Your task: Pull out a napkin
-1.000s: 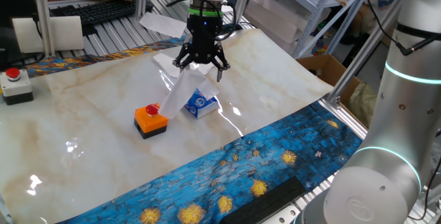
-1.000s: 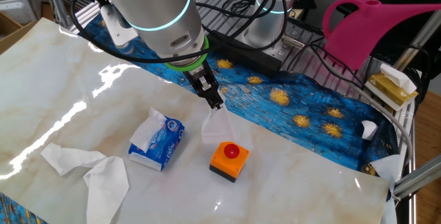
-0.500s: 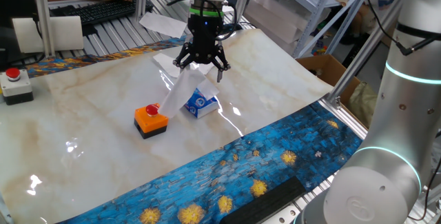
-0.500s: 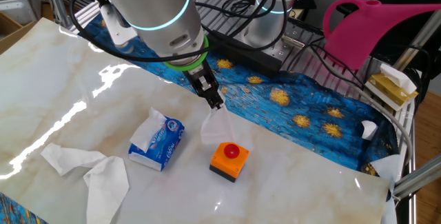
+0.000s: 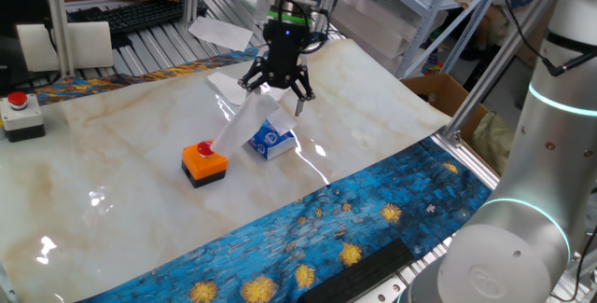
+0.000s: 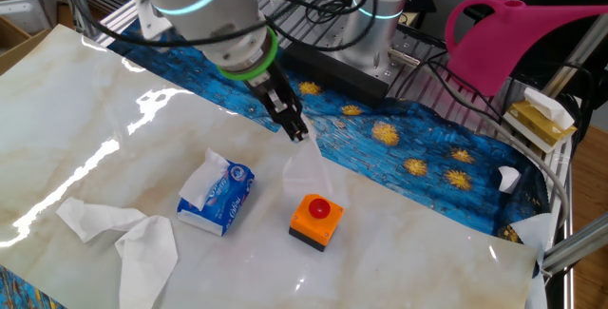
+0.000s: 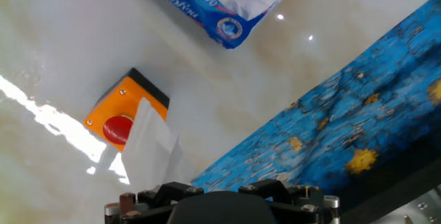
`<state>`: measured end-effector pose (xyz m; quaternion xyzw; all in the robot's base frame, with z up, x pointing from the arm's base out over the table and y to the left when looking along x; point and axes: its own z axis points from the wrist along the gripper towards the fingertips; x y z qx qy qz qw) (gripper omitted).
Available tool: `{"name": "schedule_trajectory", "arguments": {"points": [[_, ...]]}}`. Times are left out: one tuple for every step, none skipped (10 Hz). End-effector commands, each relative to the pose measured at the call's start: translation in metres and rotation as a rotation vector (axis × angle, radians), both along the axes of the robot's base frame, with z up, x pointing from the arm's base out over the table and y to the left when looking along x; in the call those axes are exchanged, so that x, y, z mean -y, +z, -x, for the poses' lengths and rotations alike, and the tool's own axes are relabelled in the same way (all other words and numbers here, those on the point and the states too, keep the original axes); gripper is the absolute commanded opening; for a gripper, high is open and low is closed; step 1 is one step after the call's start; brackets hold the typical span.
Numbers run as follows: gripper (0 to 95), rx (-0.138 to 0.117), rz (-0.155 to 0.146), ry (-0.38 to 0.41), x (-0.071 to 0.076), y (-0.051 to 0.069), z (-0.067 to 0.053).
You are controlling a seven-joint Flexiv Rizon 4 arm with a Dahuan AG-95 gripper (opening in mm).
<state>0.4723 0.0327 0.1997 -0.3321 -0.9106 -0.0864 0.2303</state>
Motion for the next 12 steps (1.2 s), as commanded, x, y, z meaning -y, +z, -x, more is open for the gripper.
{"name": "schedule_trajectory", "arguments": {"points": [[95.0, 0.122, 0.134, 0.196, -0.005, 0.001, 0.004], [95.0, 0.303, -0.514, -0.46, -0.006, 0.004, 0.006], [95.0, 0.291, -0.702, -0.442, -0.005, 0.009, 0.009], [76.0, -0.011, -0.395, 0.106, -0.004, 0.012, 0.004], [76.0, -0.115, -0.046, 0.45, -0.004, 0.013, 0.003], [76.0, -0.13, 0.07, 0.534, -0.004, 0.013, 0.003], [76.0, -0.109, 0.316, 0.674, -0.004, 0.013, 0.003], [76.0, -0.047, 0.267, 0.646, -0.004, 0.013, 0.003], [57.0, 0.001, 0.197, 0.602, -0.004, 0.013, 0.003], [57.0, 0.003, 0.19, 0.594, -0.004, 0.013, 0.003], [57.0, 0.004, 0.191, 0.594, -0.004, 0.013, 0.003], [57.0, 0.004, 0.192, 0.593, -0.004, 0.013, 0.003]]}}
